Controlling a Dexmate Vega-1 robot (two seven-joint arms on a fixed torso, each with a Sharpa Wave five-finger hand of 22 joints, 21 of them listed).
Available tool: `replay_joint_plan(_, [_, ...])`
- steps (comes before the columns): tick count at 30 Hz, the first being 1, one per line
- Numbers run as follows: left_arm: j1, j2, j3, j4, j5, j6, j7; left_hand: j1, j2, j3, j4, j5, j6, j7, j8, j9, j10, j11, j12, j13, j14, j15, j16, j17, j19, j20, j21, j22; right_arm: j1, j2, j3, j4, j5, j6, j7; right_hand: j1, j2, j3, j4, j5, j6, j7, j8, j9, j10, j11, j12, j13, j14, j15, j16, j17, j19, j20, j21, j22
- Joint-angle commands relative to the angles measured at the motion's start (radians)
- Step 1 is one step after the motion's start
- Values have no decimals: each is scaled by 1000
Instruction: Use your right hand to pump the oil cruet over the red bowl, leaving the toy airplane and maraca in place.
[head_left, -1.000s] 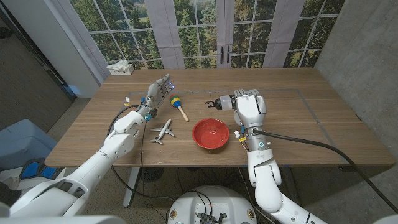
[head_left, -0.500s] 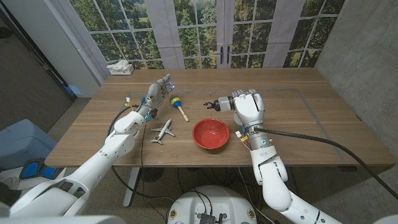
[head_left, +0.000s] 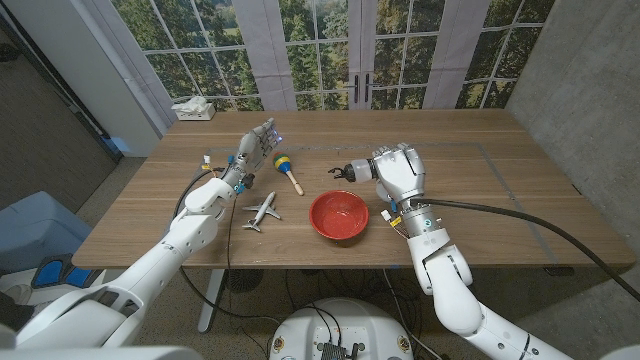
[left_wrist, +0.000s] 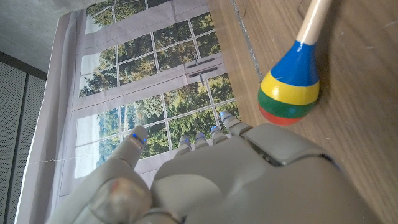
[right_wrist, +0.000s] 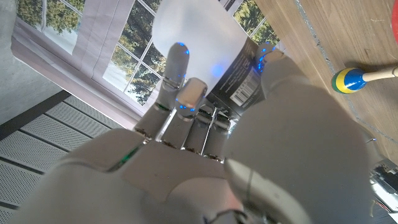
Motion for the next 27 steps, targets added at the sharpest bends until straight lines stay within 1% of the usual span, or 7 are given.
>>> replay_joint_plan(1, [1,-1,0,-6,1,-3,3,9,78,7,1,6,-12,-5,-3,2,-57,1,1,2,-83,-52,2,2,1,-10,3,4,-8,-20,20,-8,29,29,-33,-110,179,46,39,8,37,-22,7,14,132,-32,104,360,-3,-42,1,4,-2,-130,-2,-5])
replay_joint_plan(10, [3,-2,0,-7,1,-2,6,8,75,6,3,6,-16,-3,-4,2,-55,-2,2,2,-82,-52,3,3,2,-10,3,4,-11,-14,21,1,46,22,-61,-109,182,44,39,8,32,-20,2,37,130,-35,101,348,-3,-42,-1,3,0,-130,0,-21])
replay_joint_plan(15, [3,-2,0,-7,1,-2,6,7,75,6,3,6,-16,-2,-3,2,-55,-1,2,2,-82,-53,3,3,3,-9,3,4,-11,-16,22,15,70,23,-115,-108,186,44,38,7,30,-21,-5,42,128,-36,101,344,-3,-42,-1,3,1,-130,0,-31])
replay_joint_plan(18, [4,-2,0,-8,1,-3,6,7,74,6,4,5,-16,-3,-3,2,-55,-1,2,2,-82,-53,3,3,3,-10,3,4,-8,-14,18,27,64,15,-131,-107,192,41,39,-1,19,-38,-26,31,126,-43,81,310,-7,-41,-5,2,2,-130,2,-44])
replay_joint_plan(22, [4,-1,0,-10,1,-1,7,6,72,6,4,5,-15,-3,-2,2,-54,-2,2,2,-82,-54,3,3,3,-10,3,4,-6,0,10,41,56,-6,-149,-108,211,37,39,-28,4,-32,-56,13,137,-70,48,244,-12,-41,-15,-3,12,-128,14,-56])
replay_joint_plan(25, [4,0,0,-11,1,1,8,4,71,5,5,5,-15,-2,-2,2,-54,-2,2,2,-82,-53,3,3,3,-9,3,4,-5,-1,9,44,64,-8,-163,-111,221,38,36,-55,-8,-36,-70,-1,113,-71,7,197,-18,-41,-26,-7,12,-127,16,-65])
replay_joint_plan(27, [3,0,1,-11,2,1,8,4,71,5,5,5,-14,-2,-1,2,-54,-2,2,2,-81,-52,4,3,3,-10,3,4,-4,-2,7,44,62,-12,-159,-109,230,44,27,-86,-25,-54,-79,-18,70,-79,-49,150,-29,-42,-41,-10,16,-127,17,-71])
